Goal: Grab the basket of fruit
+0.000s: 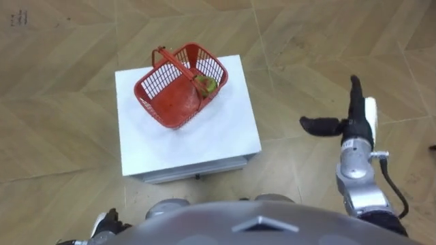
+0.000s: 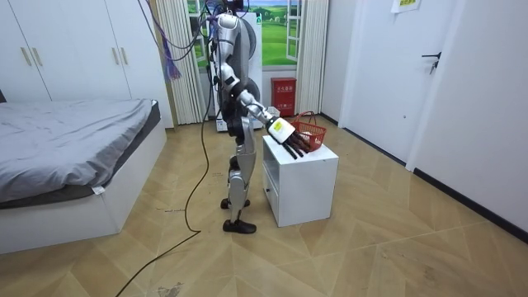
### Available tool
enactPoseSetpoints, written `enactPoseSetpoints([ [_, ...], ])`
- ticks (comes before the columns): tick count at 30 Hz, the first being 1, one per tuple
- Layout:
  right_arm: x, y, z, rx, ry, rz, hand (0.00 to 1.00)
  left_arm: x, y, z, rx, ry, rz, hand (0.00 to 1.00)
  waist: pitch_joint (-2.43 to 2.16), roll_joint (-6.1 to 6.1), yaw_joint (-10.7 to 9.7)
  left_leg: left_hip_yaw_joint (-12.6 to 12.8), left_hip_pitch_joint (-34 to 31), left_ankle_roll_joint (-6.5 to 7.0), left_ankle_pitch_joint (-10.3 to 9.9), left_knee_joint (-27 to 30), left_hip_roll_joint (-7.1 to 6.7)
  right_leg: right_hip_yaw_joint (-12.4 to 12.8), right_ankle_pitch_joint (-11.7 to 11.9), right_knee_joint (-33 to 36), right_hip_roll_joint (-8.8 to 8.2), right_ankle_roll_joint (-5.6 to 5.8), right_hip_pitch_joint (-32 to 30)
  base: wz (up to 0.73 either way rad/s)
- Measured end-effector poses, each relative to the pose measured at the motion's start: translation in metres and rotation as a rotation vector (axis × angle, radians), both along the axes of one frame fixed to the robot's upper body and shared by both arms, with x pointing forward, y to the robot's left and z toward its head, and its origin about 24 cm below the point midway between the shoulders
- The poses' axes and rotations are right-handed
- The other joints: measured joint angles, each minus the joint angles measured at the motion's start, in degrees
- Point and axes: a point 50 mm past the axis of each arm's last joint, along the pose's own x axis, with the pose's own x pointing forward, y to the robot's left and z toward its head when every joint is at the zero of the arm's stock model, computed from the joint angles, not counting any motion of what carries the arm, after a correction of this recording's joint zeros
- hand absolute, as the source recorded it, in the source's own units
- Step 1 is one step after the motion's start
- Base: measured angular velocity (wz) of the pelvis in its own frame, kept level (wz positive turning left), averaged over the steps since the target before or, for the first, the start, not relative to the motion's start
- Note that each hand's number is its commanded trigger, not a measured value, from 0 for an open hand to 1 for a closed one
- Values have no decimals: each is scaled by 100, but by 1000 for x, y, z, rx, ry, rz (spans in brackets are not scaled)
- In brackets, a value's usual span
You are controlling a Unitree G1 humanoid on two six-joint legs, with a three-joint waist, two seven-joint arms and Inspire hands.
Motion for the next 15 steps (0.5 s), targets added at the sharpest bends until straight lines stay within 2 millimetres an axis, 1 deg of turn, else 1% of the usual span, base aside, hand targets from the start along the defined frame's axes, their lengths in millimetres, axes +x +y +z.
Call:
enactPoseSetpoints([
  [1,-5,0,-4,8,27,-1,0,0,0,0,1,1,3,0,1,-2,-5,1,-2,0,0,3,0,0,0,-10,0,0,1,0],
  [3,-25,-2,-18,36,141,-5,0,0,1,0,2,0,6,0,4,3,0,-25,-6,-1,-2,2,-4,-6,0,-63,-1,0,33,2],
  [4,-29,-2,-21,43,164,-5,0,0,1,0,1,-1,6,0,4,6,-1,-29,-8,-1,-2,-2,-4,-11,0,-61,-1,0,33,0],
  [6,-44,-2,-29,84,241,-17,0,2,1,1,1,-9,4,0,15,42,0,-40,-7,-6,-4,-5,1,-38,0,-66,1,0,48,5],
  [8,-56,-2,-36,125,304,-37,0,4,1,1,1,-17,0,0,17,46,18,-45,6,-10,-6,0,5,-76,-1,-74,1,0,76,6],
  [11,-74,-2,-43,189,396,-62,0,4,0,1,-10,-10,-8,0,23,60,101,-72,23,-16,-10,6,8,-82,-1,-79,7,-1,103,1],
  [13,-83,-1,-47,214,455,-71,0,2,0,0,-20,4,6,0,26,53,114,-107,34,-16,-10,9,2,-91,-8,-81,4,4,128,8],
  [15,-95,-1,-50,245,523,-78,0,-5,-1,0,-23,39,18,0,36,34,119,-167,87,-18,-20,8,-19,-100,-52,-77,-6,14,198,9],
])
